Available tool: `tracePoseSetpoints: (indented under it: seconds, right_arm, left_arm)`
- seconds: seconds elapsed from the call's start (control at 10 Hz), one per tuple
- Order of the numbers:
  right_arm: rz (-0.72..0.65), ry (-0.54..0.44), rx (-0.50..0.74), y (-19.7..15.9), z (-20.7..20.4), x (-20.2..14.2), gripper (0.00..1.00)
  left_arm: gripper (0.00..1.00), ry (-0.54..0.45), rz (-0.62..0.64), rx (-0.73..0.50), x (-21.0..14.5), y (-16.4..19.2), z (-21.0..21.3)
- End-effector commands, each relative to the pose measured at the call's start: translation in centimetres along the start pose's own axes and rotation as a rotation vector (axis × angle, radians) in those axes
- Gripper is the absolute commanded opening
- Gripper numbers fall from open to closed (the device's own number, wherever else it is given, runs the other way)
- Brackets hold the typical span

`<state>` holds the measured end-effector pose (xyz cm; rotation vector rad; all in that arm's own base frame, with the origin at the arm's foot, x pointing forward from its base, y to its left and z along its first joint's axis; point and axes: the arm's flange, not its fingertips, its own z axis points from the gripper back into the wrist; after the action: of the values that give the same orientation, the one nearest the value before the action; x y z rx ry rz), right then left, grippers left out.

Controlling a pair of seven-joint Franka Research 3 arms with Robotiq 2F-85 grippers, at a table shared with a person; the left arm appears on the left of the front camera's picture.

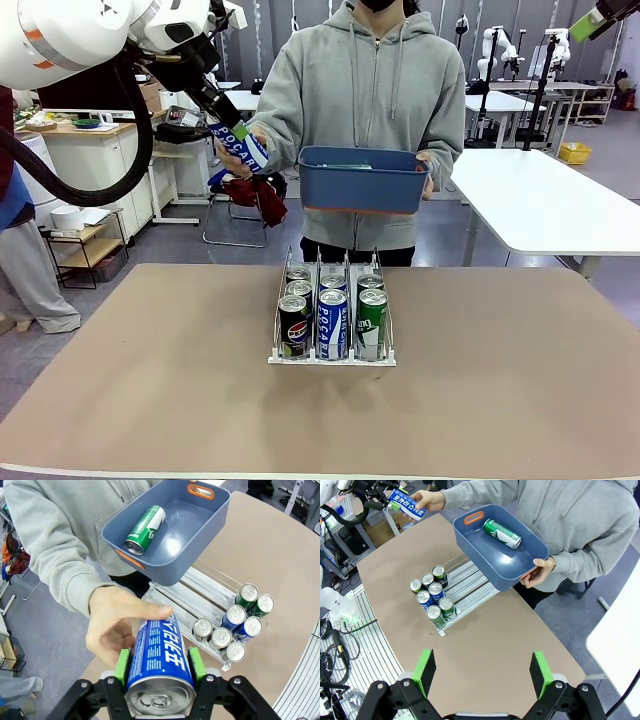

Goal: Fill the beverage cans into the dispenser.
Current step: Place the picked Ionic drink in the line of the Automatic Can Dispenser with the same cans.

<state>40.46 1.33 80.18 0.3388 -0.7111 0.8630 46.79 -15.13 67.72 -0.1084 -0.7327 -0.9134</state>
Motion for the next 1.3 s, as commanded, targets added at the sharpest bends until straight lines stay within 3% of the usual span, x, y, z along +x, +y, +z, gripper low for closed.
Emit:
tracePoseSetpoints:
  seconds: [0.0, 1.2]
  right_arm:
    - [-0.005, 0.001, 0.002, 0.08, 0.0, -0.12, 1.0]
    - [-0.005, 0.001, 0.002, 0.08, 0.0, -0.12, 1.0]
  left_arm:
    - [0.45, -0.007, 0.0, 0.008, -0.1, 0.19, 0.16]
    - [0.45, -0.007, 0.0, 0.008, -0.1, 0.19, 0.16]
